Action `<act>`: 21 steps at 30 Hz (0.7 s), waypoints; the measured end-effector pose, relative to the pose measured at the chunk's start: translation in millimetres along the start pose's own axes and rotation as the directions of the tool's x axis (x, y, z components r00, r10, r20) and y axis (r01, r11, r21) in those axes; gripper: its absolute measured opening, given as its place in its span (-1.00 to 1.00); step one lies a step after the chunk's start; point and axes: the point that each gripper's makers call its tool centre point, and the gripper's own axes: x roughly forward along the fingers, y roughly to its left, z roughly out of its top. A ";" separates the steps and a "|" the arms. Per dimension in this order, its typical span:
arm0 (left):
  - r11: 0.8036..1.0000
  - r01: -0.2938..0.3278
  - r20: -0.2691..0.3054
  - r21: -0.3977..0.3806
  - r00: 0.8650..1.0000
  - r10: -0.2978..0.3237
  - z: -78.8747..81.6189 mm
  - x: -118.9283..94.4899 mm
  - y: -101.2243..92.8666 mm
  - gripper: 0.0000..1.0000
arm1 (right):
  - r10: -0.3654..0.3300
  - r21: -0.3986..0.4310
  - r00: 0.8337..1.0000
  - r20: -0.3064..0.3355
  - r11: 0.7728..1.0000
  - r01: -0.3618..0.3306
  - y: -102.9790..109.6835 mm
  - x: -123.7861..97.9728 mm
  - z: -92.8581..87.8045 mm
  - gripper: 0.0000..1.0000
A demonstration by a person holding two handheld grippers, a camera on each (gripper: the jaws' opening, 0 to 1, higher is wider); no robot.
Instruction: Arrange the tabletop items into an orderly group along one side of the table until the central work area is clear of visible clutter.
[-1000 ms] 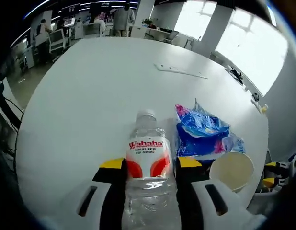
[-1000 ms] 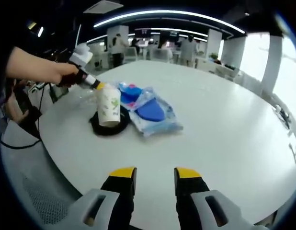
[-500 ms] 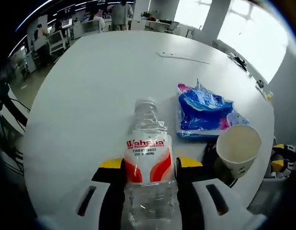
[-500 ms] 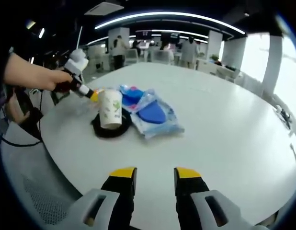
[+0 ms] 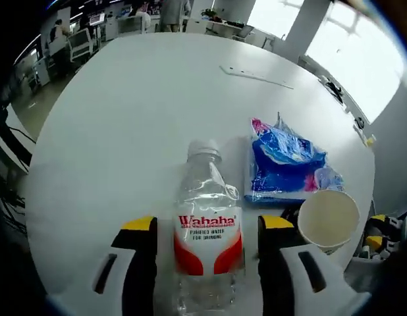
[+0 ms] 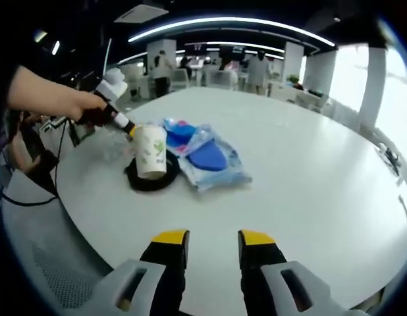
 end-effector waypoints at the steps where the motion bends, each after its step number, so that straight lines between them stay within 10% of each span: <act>1: 1.000 -0.024 -0.028 0.017 0.999 0.025 -2.5 0.3 2.1 0.09 | 0.000 0.001 1.000 0.000 1.000 0.000 -0.2 0.1 -0.1 -0.44; 8: 0.988 -0.074 -0.006 0.136 0.997 0.075 4.0 10.3 3.1 -0.10 | 0.005 0.002 1.000 0.001 1.000 -0.005 0.0 0.4 0.5 -0.46; 21: 0.993 -0.106 0.082 0.052 0.991 0.101 9.6 -8.7 9.9 -0.21 | 0.005 0.011 1.000 0.020 1.000 -0.005 -0.7 -1.0 4.1 -0.46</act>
